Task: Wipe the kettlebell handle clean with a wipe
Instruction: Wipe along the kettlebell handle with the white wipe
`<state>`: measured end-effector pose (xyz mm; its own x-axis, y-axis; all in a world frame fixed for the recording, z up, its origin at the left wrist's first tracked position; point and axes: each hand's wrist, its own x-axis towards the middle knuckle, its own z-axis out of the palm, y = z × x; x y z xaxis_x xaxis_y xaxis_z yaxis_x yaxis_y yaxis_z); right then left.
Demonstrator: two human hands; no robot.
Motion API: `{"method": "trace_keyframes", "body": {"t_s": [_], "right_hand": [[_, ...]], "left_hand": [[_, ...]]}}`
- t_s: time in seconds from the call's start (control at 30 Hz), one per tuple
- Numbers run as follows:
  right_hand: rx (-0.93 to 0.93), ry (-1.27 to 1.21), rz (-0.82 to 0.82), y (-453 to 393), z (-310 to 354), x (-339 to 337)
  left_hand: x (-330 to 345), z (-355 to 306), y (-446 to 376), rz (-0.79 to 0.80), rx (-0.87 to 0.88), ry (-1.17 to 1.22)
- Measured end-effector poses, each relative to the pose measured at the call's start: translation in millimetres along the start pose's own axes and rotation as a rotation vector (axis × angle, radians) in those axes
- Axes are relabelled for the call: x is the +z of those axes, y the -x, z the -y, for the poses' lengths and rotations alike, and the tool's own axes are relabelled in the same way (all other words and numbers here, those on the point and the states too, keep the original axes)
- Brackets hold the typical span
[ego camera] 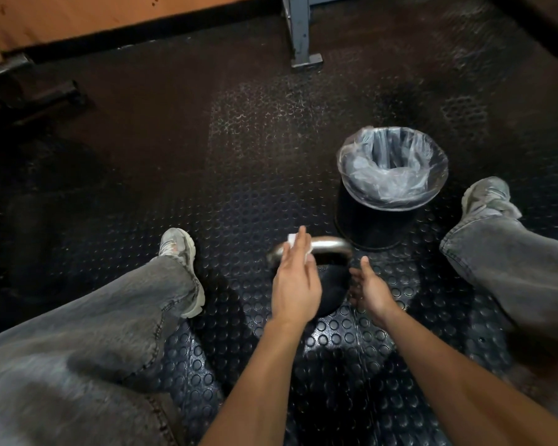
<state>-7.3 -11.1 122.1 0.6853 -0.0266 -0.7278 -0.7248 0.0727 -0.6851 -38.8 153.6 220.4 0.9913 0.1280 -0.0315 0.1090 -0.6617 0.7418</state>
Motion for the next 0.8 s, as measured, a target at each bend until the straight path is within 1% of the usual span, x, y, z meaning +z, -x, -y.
{"method": "trace_keyframes", "body": {"t_s": [0.1, 0.13, 0.2, 0.27, 0.33, 0.4, 0.43, 0.5, 0.6, 0.67, 0.73, 0.8], "right_hand": [[0.0, 0.012, 0.025, 3.4, 3.7, 1.1], [0.003, 0.009, 0.02, 4.4, 4.6, 1.7], [-0.001, 0.006, 0.007, 4.3, 4.2, 1.8], [-0.008, 0.007, 0.001, 2.5, 3.0, 2.6], [-0.021, 0.009, -0.004, -0.1, 0.8, 1.8], [-0.017, 0.027, -0.008, -4.1, -2.5, -0.6], [-0.012, 0.03, -0.003, -4.1, -2.6, -0.9], [-0.002, 0.016, 0.011, -2.1, -0.7, 0.2], [0.002, -0.007, 0.014, 0.3, 3.1, 2.9], [-0.001, -0.004, -0.001, 1.5, 4.3, 3.3], [-0.002, 0.002, -0.008, 1.8, 3.8, 3.2], [-0.007, 0.016, -0.018, 1.1, 2.7, 2.8]], "left_hand": [[-1.8, 17.4, -0.1, -0.158, -0.153, 0.082], [-2.5, 20.8, -6.2, -0.185, -0.198, 0.102], [-2.6, 19.5, -21.1, -0.187, -0.253, 0.115], [-2.3, 6.4, -29.5, -0.13, -0.192, 0.024], [0.5, -8.4, -27.0, -0.022, -0.064, -0.096], [3.0, -10.8, -15.8, 0.031, 0.018, -0.095], [3.1, -7.0, -8.8, 0.022, 0.015, -0.063], [2.9, 8.1, 3.9, -0.047, -0.062, 0.01], [2.6, 27.0, 3.8, -0.172, -0.242, 0.122], [3.2, 26.5, -9.5, -0.215, -0.279, 0.153], [3.8, 15.0, -21.6, -0.177, -0.193, 0.089], [6.3, 0.2, -23.0, -0.058, -0.025, -0.034]]}}
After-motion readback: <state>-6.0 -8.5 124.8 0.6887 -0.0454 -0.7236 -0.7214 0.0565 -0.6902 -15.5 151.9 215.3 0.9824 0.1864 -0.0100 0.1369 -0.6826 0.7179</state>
